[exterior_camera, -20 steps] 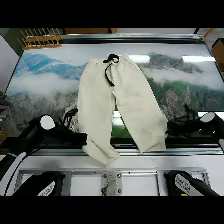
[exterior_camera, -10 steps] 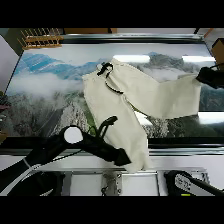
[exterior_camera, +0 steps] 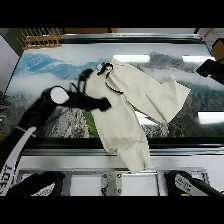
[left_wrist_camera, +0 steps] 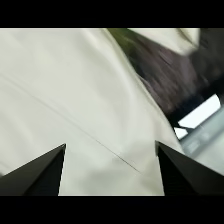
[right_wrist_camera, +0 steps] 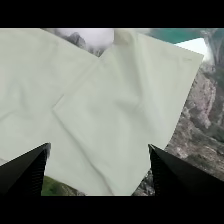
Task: Fold the clothes and pants, and hang the long-sleeved shirts on hangers.
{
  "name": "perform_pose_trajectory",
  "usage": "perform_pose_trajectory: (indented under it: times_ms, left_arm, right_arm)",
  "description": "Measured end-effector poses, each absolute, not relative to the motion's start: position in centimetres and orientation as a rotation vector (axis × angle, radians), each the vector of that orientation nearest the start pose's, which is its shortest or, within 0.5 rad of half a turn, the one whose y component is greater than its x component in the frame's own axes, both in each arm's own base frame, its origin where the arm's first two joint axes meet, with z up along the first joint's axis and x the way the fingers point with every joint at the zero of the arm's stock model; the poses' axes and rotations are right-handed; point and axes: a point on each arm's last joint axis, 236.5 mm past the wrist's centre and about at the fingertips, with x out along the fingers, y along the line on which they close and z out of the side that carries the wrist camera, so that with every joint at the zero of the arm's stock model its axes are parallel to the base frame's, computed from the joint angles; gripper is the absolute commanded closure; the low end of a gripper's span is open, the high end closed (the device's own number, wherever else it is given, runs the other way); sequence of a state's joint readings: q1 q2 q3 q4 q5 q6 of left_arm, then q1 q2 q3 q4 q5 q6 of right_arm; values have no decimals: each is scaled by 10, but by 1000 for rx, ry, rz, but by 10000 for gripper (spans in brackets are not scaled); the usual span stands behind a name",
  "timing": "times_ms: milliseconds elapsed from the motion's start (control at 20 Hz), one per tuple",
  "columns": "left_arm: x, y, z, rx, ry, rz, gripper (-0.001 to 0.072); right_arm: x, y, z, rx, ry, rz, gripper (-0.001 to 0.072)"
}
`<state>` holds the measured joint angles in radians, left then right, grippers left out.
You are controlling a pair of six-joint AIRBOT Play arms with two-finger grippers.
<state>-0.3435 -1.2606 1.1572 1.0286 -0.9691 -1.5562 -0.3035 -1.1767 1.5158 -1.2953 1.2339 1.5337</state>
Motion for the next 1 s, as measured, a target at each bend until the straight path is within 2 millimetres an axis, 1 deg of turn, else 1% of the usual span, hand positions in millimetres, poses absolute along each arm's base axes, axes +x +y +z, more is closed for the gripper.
perform_pose_trajectory:
  times_ms: [50, 150, 250, 300, 350, 450, 600, 700, 800, 850, 900, 950, 1000]
  left_arm:
    - [396, -208, 49, -336, 1111, -463, 107]
    - [442, -159, 24, -368, 1110, -330, 108]
    - [476, -125, -4, -393, 1124, -244, 107]
    - [491, -112, -18, -402, 1134, -215, 107]
    - [504, -105, -32, -408, 1143, -196, 107]
    - [525, -97, -55, -411, 1158, -177, 107]
    - [551, -100, -77, -417, 1170, -180, 108]
    - [562, -108, -89, -418, 1188, -198, 107]
    - [569, -119, -98, -415, 1207, -223, 108]
    - [571, -124, -102, -415, 1220, -236, 160]
    - [574, -128, -103, -420, 1225, -241, 394]
    - [575, -131, -106, -424, 1240, -245, 581]
    - [576, -134, -108, -428, 1251, -247, 691]
  right_arm:
    - [408, -57, 188, 287, 860, -46, 40]
    - [389, -35, 179, 269, 889, -5, 40]
    - [369, -12, 165, 260, 925, 42, 40]
    - [357, 1, 156, 258, 948, 70, 41]
    - [347, 12, 147, 259, 969, 94, 41]
    - [327, 33, 128, 282, 1014, 133, 40]
    - [305, 55, 103, 319, 1080, 163, 41]
    - [298, 64, 94, 336, 1099, 176, 41]
    - [297, 71, 91, 361, 1098, 188, 40]
    - [298, 74, 92, 371, 1091, 194, 41]
    - [299, 76, 92, 380, 1086, 198, 40]
    - [299, 78, 92, 389, 1081, 200, 41]
    - [300, 78, 93, 393, 1076, 201, 40]
